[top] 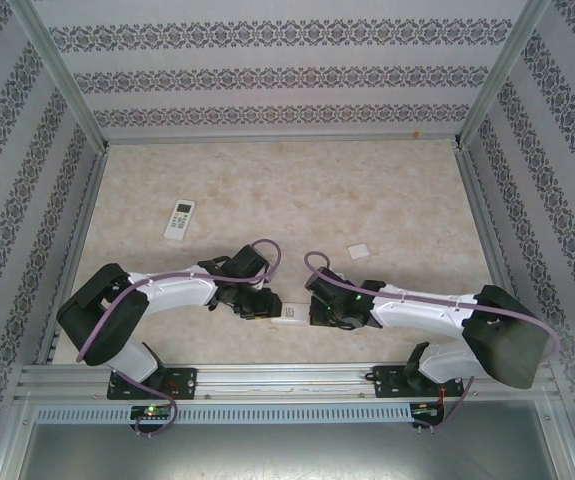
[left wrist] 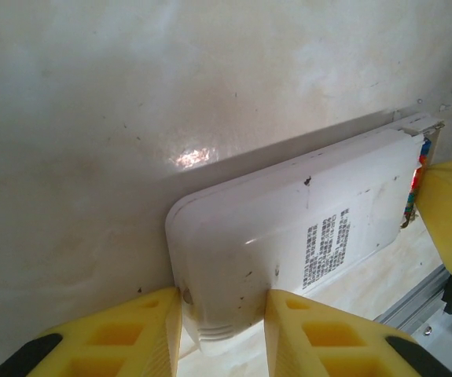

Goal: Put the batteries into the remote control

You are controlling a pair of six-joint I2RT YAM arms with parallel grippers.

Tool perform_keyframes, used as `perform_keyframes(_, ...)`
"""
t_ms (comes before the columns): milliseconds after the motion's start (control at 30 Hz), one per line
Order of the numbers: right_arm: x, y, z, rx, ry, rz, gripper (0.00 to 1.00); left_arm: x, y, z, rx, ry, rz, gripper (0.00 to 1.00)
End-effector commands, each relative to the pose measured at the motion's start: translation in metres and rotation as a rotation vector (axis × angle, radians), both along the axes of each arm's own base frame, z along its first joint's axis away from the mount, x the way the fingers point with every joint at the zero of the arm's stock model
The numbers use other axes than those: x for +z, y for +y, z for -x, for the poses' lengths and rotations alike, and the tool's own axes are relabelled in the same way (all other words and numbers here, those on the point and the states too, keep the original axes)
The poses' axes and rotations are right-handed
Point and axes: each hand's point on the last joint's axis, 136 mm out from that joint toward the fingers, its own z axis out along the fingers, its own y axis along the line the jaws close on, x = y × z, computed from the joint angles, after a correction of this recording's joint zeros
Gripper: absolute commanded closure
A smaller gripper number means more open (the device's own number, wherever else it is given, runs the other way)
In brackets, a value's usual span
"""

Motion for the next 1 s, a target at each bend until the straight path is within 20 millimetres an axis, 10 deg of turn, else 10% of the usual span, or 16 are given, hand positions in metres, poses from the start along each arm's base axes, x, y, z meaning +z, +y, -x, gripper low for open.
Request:
perform_keyframes(0,-0.027,-0.014,0.006,0.025,0.008,0.089,0.91,-0.012,0.008,0.008,-0.008,0.021,-0.058,0.68)
perform_keyframes(367,0.070,-0.006,-0.028,-0.015,-0.215,-0.036,0.78,0.044,0.026,-0.020,0.065,-0.202,-0.086,0.34)
perform_keyframes(533,0.110,0.016,-0.047,0.165,-0.416,-0.066,0.50,0.097,0.063,-0.040,0.205,-0.378,-0.072,0.26)
perform_keyframes(967,0.070,0.149,-0.067,0.783,-0.328,0.074,0.35,0.180,0.194,-0.073,0.667,-0.541,-0.020,0.14)
